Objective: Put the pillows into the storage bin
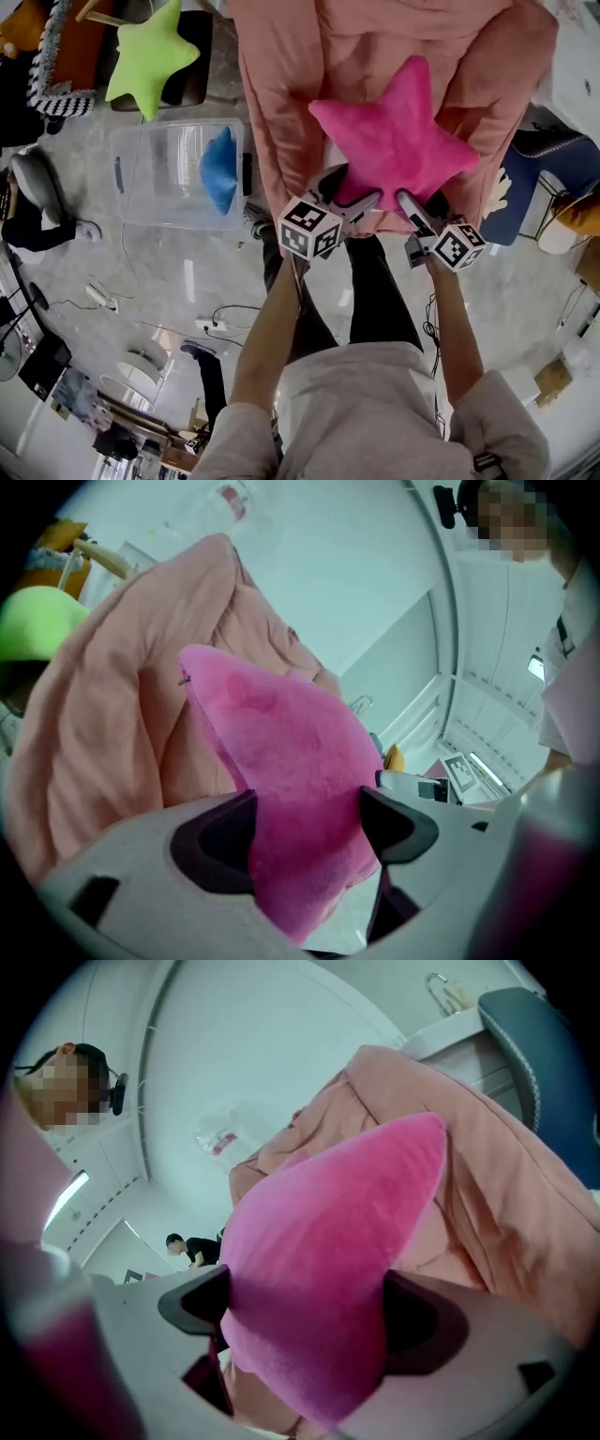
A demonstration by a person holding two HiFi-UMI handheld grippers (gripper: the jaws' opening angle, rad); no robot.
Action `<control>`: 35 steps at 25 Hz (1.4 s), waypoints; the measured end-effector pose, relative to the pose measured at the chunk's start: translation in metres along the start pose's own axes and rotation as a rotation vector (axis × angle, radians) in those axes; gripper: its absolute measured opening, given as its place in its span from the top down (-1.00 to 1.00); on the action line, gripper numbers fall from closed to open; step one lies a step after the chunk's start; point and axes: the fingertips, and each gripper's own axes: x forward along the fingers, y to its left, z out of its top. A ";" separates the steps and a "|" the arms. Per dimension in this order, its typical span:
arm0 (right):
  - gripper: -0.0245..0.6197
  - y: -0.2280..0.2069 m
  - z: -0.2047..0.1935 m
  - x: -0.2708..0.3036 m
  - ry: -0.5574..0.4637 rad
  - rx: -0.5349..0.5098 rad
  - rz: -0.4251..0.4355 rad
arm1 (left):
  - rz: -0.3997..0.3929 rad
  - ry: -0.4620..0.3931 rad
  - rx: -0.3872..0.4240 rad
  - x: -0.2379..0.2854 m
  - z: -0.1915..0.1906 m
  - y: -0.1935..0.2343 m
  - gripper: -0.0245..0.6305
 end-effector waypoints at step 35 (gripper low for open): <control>-0.35 0.458 -0.284 0.289 0.645 -0.347 0.392 | 0.512 -0.562 -0.413 -0.543 -0.060 0.243 -0.15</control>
